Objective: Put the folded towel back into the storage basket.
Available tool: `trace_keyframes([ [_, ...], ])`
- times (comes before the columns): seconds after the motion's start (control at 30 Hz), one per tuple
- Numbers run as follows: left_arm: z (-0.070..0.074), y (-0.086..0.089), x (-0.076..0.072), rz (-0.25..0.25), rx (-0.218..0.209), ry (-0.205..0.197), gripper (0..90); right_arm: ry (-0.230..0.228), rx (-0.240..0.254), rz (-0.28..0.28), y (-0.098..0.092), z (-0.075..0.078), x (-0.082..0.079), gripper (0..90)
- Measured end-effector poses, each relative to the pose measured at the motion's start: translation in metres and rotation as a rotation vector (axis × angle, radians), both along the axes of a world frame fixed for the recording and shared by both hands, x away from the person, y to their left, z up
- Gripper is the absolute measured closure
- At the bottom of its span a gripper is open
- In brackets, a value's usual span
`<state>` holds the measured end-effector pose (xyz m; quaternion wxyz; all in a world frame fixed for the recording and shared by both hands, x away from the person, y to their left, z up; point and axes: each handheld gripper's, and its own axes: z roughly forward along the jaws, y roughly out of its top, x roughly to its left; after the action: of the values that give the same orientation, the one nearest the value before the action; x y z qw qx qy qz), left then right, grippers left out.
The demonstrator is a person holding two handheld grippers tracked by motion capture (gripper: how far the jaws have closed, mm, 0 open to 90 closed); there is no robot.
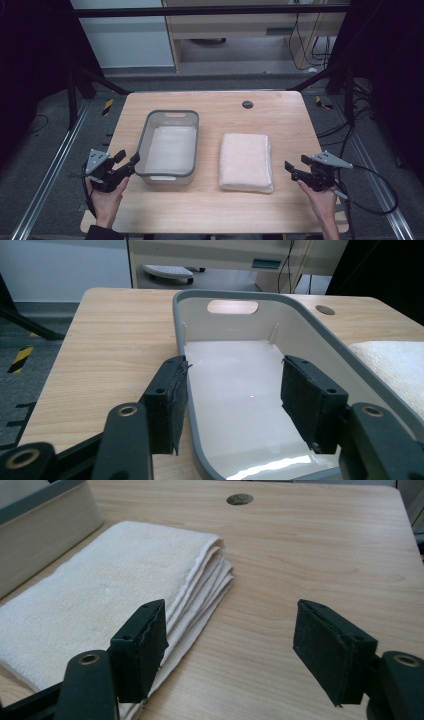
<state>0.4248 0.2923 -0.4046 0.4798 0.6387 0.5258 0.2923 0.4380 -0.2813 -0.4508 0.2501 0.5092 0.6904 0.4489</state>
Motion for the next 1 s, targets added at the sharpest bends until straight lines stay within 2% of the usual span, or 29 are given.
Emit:
trace_keyframes([
  [0.23,0.005,-0.012,0.005,-0.026,0.009,-0.002,43.6,-0.014,0.007,0.006,0.000,0.010,0.004,28.8],
  [0.33,0.010,-0.020,0.008,-0.039,0.007,-0.011,43.7,-0.025,0.030,0.012,-0.001,0.015,0.006,27.7],
  [0.47,0.015,-0.028,0.011,-0.052,0.004,-0.017,43.9,-0.039,0.036,0.015,0.000,0.021,0.008,27.5],
  [0.7,0.022,-0.047,0.019,-0.085,-0.001,-0.025,44.7,-0.044,0.076,0.030,0.001,0.029,0.015,28.2],
  [1.0,0.024,-0.077,0.025,-0.144,0.000,-0.026,45.8,-0.050,0.087,0.037,0.004,0.043,0.028,29.8],
])
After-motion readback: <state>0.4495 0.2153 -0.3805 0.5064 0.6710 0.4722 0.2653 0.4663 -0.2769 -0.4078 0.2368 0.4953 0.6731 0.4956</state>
